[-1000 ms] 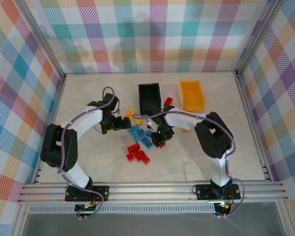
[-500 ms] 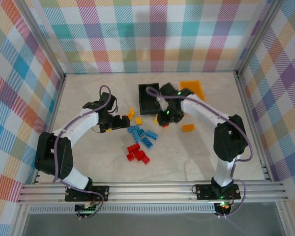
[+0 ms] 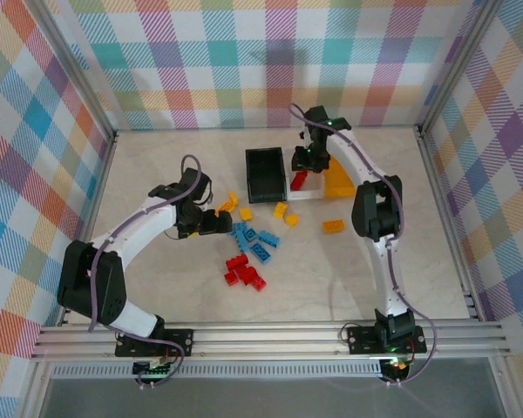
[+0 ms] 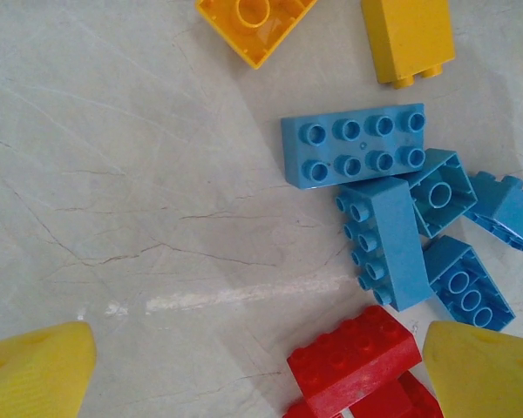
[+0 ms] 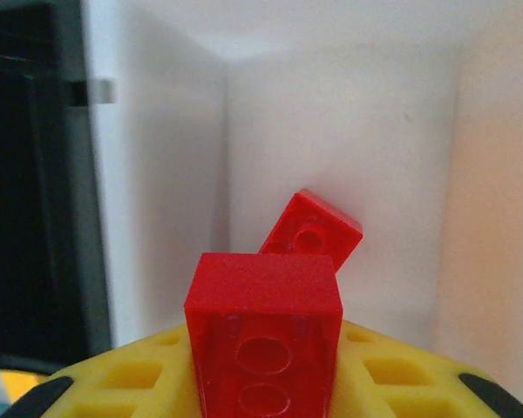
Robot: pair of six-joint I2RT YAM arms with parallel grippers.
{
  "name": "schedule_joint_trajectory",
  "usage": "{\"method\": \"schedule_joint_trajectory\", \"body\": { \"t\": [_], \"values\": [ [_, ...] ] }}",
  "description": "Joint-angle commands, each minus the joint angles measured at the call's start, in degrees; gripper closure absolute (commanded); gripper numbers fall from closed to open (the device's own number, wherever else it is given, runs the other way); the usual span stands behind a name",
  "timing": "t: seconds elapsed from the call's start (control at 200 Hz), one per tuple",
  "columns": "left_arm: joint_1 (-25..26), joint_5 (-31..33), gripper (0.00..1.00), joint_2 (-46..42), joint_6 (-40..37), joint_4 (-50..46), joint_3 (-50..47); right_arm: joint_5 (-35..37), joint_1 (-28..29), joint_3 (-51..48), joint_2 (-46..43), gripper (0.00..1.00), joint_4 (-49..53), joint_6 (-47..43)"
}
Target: Sort the legos into containers by color
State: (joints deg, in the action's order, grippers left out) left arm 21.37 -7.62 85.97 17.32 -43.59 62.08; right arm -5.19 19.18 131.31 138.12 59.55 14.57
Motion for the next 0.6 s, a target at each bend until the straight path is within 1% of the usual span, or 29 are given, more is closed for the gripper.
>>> {"method": "schedule_joint_trajectory", "body": {
  "t": [0.0, 0.11, 0.195, 0.385, 0.475, 0.595],
  "values": [
    [0.4, 0.4, 0.04, -0.5, 0.2, -2.5, 1.1, -1.3, -0.1, 3.7, 0.5, 0.62, 2.7, 0.8],
    [0.4, 0.3, 0.04, -0.2, 0.0, -2.5, 0.8, -2.3, 0.0, 3.6, 1.1, 0.57, 2.4, 1.6],
    [0.4, -0.2, 0.04, 0.5, 0.1, -2.0, 0.7, -2.4, 0.0, 3.2, 0.8, 0.55, 2.2, 1.9],
    [0.5, -1.0, 0.04, 2.1, -0.6, -1.5, 1.5, -2.5, 0.2, 0.9, -4.6, 0.51, 2.3, 2.1],
    [1.0, -1.0, 0.04, 2.8, -1.5, -1.5, 1.8, -0.9, 0.9, -5.7, -10.5, 0.47, 3.3, 1.6],
    [1.8, -0.7, 0.04, 3.6, -2.0, -0.8, 1.9, 4.2, 1.8, -21.7, -21.8, 0.34, 4.5, 3.1]
  ]
}}
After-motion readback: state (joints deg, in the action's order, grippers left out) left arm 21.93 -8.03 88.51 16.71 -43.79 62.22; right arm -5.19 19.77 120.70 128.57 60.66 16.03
